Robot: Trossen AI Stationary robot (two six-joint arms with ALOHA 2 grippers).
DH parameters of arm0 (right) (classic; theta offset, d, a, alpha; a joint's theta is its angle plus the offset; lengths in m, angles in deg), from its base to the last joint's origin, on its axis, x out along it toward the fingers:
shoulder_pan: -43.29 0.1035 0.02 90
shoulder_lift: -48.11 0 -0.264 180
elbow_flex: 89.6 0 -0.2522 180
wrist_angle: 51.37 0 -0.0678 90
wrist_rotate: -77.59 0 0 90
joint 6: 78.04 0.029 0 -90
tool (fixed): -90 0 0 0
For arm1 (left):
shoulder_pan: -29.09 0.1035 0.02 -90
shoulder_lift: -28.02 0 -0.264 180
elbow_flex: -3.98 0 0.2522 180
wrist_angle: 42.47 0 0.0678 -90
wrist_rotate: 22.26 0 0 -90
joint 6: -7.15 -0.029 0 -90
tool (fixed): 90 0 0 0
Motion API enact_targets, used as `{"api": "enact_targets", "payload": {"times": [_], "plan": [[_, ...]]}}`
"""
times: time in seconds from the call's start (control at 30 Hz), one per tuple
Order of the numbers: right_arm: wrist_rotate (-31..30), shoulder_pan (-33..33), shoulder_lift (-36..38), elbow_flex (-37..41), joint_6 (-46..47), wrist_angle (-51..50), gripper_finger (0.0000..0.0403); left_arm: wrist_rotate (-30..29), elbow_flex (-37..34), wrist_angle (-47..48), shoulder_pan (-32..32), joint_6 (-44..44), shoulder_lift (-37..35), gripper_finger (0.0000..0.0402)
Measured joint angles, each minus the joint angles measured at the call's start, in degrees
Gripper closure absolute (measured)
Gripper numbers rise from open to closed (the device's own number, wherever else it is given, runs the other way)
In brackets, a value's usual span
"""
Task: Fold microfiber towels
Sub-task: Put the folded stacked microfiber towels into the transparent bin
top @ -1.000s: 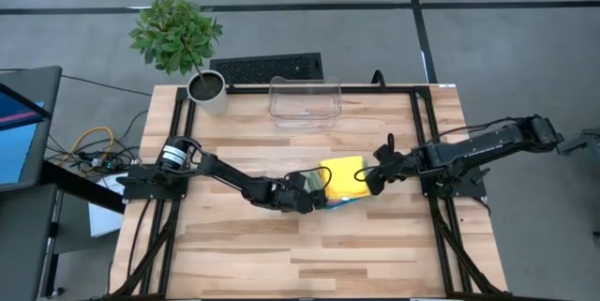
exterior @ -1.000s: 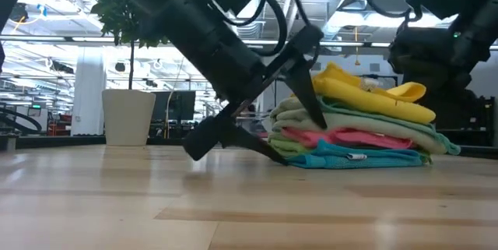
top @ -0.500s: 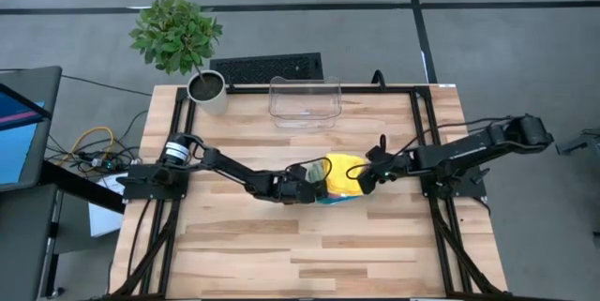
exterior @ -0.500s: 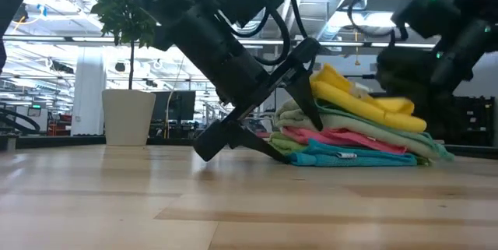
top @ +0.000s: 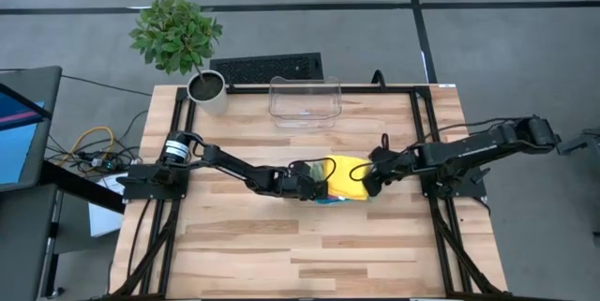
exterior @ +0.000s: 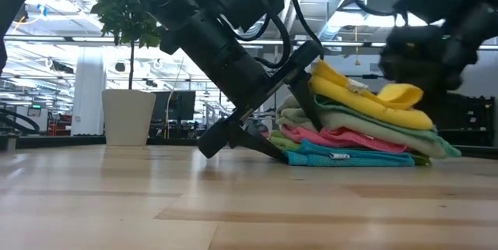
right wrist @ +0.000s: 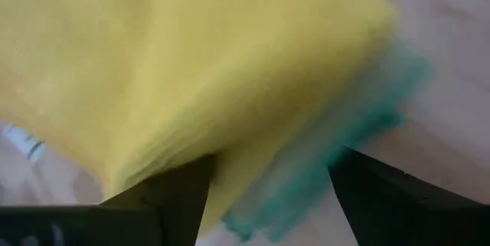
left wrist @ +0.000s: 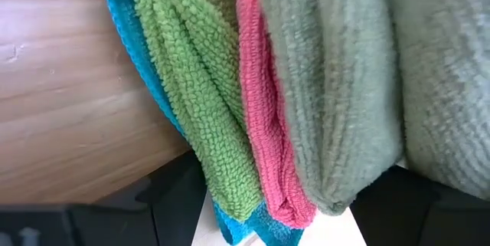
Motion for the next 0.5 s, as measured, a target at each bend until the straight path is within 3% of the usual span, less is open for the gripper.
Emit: {"api": "enact_targets", "payload": {"times": [0.17,0.33,0.5], "plan": [[-5.42,1.92,5.73,0.01,3.57,-7.73,0.0117,1.51,0.02,0.01,0.87,-0.73,-0.05,0.0127],[-6.56,3.81,8.52,0.06,6.74,-13.78,0.0117,3.87,0.01,0.09,1.26,-2.79,-0.11,0.0127],[-7.60,4.97,7.41,3.59,10.85,-9.40,0.0117,5.49,0.04,1.80,1.31,-4.14,-0.61,0.0127]]}}
